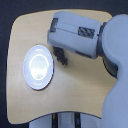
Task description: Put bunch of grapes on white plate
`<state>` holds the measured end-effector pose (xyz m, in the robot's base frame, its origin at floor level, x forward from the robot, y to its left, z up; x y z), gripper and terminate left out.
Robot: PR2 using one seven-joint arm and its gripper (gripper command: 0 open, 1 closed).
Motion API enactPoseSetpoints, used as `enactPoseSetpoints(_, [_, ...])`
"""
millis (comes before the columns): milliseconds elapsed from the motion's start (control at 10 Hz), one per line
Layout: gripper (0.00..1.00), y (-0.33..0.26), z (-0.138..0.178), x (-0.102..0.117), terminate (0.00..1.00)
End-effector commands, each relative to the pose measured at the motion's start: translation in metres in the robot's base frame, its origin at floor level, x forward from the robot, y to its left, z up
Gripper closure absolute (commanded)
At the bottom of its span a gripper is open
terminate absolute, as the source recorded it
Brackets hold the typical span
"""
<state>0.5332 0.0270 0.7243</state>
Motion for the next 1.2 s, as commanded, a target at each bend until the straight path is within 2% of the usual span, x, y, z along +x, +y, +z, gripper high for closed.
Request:
enactPoseSetpoints(0, [1.0, -0.008, 0.007, 0.003, 0.0])
enactPoseSetpoints(400, [1.0, -0.009, 0.019, 0.007, 0.0])
enactPoseSetpoints(600, [1.0, -0.007, 0.035, 0.01, 0.0])
enactPoseSetpoints(1100, [1.0, 0.005, 0.106, 0.011, 0.0])
